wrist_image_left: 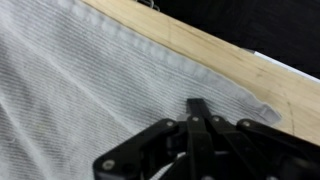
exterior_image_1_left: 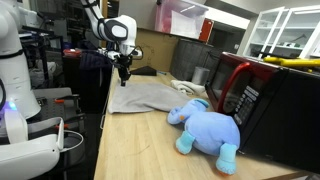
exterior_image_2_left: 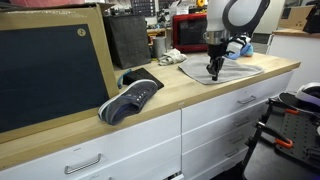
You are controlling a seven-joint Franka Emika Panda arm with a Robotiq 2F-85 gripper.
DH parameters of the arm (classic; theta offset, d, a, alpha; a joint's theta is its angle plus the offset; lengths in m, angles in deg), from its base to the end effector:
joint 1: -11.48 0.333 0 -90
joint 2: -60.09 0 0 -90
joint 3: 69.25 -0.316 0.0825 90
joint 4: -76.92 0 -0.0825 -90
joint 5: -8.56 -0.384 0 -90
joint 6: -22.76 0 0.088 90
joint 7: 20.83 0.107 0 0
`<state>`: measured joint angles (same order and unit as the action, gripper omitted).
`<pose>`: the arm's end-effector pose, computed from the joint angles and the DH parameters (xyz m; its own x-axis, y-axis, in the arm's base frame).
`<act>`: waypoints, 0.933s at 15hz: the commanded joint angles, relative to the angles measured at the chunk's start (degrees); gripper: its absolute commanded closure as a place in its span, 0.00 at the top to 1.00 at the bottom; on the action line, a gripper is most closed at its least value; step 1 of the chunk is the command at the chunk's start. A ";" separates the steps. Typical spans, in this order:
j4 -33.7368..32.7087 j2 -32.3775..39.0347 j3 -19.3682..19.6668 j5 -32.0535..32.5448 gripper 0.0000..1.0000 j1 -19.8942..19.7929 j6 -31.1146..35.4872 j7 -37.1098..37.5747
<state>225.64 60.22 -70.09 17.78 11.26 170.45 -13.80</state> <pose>0.4380 0.0075 0.2540 0.9996 0.0244 -0.0156 0.0257 -0.9960 0.0854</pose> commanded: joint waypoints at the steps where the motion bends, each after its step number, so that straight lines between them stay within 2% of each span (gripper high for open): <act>1: 2.48 -1.19 -0.74 -5.15 0.00 1.16 -2.95 -1.99; 7: 4.37 -5.70 -1.57 -15.32 0.00 3.08 -12.51 -8.17; 11: 1.21 -10.18 -0.07 -22.67 0.00 2.77 -24.50 -13.82; 14: -3.48 -12.83 2.07 -24.63 0.00 1.54 -30.73 -13.78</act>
<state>225.92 51.26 -69.99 -4.37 13.96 145.98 -26.30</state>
